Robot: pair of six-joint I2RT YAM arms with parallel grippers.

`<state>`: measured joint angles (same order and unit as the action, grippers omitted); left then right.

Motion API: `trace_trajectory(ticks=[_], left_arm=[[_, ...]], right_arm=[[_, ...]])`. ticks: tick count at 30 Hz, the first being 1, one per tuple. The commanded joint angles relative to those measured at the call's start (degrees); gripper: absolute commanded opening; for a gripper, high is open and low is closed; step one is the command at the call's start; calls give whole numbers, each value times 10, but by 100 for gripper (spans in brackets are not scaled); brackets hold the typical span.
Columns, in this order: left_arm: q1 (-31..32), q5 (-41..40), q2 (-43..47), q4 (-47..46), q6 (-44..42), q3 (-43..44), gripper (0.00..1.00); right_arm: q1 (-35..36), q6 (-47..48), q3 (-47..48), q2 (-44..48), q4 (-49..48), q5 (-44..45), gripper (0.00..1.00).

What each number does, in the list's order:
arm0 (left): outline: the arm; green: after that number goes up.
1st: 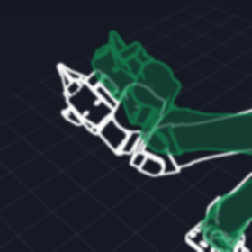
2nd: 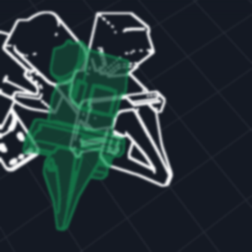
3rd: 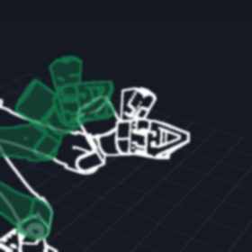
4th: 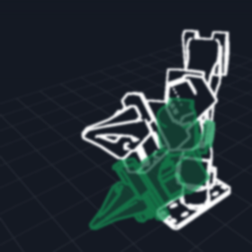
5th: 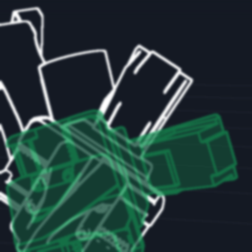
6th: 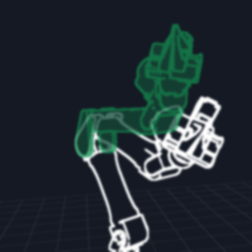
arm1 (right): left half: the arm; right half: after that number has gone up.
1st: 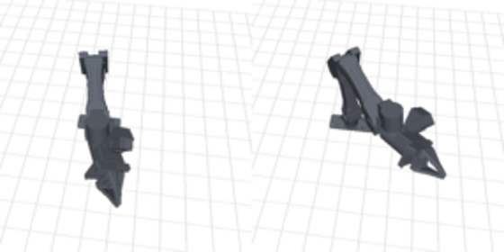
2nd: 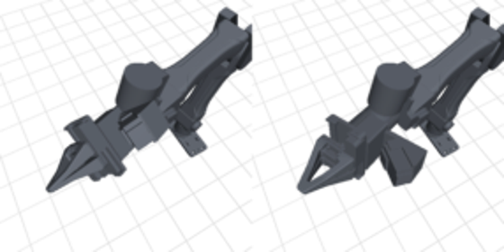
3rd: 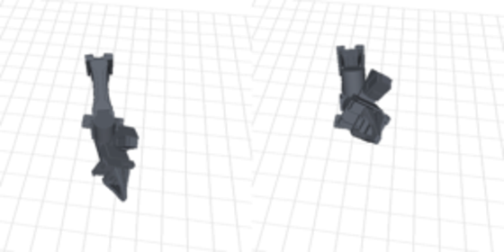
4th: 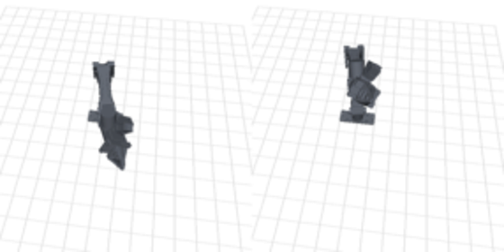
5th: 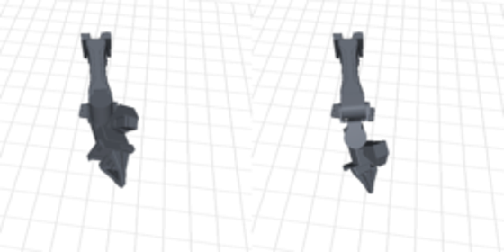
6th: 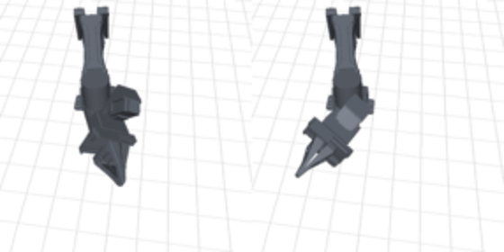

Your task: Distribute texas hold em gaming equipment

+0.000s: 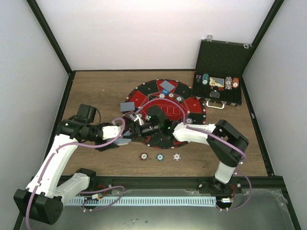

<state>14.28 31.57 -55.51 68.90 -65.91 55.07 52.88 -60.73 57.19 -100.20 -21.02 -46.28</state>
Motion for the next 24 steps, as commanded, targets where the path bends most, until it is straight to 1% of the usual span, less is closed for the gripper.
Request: trace_trajectory(ticks=[1, 6, 8, 11, 18, 24], left_arm=[[-1, 32, 10, 5, -12, 23, 4], [-1, 35, 8, 3, -11, 25, 4], [-1, 35, 7, 2, -11, 24, 4], [-1, 34, 7, 1, -10, 22, 4], [-2, 34, 10, -2, -13, 15, 4], [-1, 32, 9, -3, -15, 13, 4]], right_arm=[[-28, 30, -26, 24, 65, 23, 73], [-31, 38, -25, 42, 86, 26, 70], [-31, 35, -24, 51, 85, 25, 66], [-32, 32, -25, 77, 87, 29, 58], [-32, 41, -31, 132, 127, 60, 42], [-33, 32, -45, 153, 126, 69, 22]])
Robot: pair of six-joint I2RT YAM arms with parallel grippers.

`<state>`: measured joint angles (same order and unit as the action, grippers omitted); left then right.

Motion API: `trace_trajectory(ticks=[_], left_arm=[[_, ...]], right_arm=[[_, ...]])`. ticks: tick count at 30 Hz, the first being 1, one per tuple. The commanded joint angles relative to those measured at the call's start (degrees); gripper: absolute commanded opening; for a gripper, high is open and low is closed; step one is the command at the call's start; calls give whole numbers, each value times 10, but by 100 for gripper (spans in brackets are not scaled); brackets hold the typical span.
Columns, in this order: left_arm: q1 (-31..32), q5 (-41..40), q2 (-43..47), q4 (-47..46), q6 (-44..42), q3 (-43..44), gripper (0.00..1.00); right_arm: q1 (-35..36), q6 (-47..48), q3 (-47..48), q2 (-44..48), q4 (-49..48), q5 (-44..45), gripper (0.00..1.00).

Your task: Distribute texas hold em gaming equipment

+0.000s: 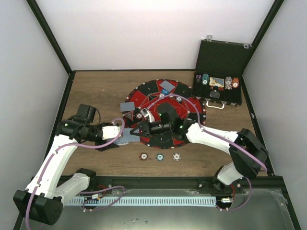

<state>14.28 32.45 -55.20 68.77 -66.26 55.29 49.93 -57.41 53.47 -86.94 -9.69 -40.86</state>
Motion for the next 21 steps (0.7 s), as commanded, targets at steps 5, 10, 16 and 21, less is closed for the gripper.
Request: trace_trajectory(ticks=[5, 10, 16, 21], left_arm=[[-1, 21, 7, -2, -14, 8, 4], [-2, 15, 7, -3, -17, 7, 4], [-1, 16, 2, -1, -19, 11, 4], [-1, 16, 3, 0, -19, 14, 4]], right_arm=[[-9, -15, -21, 47, 2, 17, 5], [-41, -29, -73, 105, -12, 8, 1], [-131, -2, -149, 183, 30, -28, 1], [-232, 68, -187, 200, 111, -49, 1]])
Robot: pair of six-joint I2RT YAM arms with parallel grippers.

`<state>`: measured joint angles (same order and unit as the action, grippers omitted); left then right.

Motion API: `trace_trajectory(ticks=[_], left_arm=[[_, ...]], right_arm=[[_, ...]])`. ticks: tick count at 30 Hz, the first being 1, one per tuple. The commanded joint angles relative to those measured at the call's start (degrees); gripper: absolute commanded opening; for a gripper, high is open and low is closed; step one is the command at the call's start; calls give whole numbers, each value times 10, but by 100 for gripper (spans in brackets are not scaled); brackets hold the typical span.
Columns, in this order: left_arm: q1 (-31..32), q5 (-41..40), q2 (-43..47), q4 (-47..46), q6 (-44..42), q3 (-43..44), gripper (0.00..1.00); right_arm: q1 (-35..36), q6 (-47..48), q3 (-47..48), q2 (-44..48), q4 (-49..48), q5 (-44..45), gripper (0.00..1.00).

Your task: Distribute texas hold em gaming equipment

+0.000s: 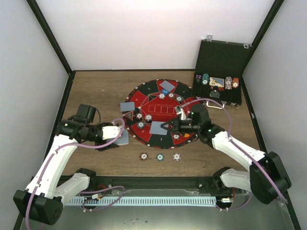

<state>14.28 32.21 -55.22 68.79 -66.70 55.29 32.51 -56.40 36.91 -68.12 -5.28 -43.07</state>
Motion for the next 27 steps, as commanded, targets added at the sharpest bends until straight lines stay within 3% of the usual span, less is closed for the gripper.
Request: trace_trajectory(ticks=[1, 12, 27], left_arm=[[-1, 18, 3, 1, -14, 13, 4], [-1, 21, 5, 14, -12, 23, 4], [-2, 21, 6, 21, -12, 30, 4]], right_arm=[[-75, 69, -28, 10, 75, -28, 1], [-110, 145, 3, -118, 109, 24, 1], [-85, 99, -5, -179, 47, 62, 1]])
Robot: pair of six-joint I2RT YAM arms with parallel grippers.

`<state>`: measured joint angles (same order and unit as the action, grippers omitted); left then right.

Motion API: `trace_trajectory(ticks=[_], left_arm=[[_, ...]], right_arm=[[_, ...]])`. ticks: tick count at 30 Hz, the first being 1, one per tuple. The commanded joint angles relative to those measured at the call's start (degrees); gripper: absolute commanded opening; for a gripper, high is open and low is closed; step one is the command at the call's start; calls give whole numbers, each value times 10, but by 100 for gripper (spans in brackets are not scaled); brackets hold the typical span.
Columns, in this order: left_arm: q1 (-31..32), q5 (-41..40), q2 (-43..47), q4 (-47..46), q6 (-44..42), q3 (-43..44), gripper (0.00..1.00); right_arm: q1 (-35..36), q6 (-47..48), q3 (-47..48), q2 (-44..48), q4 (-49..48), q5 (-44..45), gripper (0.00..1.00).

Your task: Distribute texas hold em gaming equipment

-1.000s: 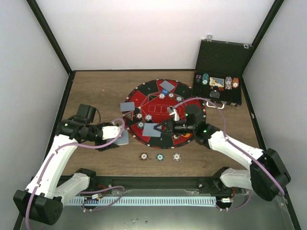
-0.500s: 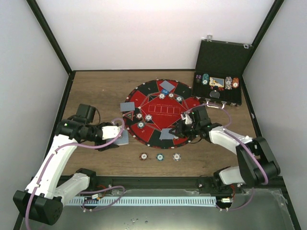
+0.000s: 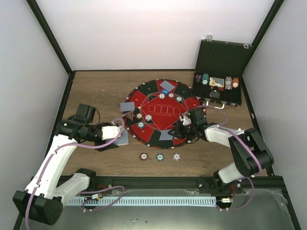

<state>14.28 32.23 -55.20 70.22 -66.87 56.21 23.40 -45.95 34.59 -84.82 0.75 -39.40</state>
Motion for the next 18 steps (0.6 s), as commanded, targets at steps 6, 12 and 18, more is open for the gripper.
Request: trace_trajectory(ticks=[6, 12, 18], left_arm=[[-1, 20, 7, 8, -12, 23, 4], [-1, 20, 5, 9, -14, 23, 4], [-1, 23, 3, 8, -14, 25, 4]], right_arm=[[8, 15, 13, -1, 28, 53, 26], [8, 43, 12, 68, 116, 106, 43], [8, 83, 41, 115, 243, 192, 49]])
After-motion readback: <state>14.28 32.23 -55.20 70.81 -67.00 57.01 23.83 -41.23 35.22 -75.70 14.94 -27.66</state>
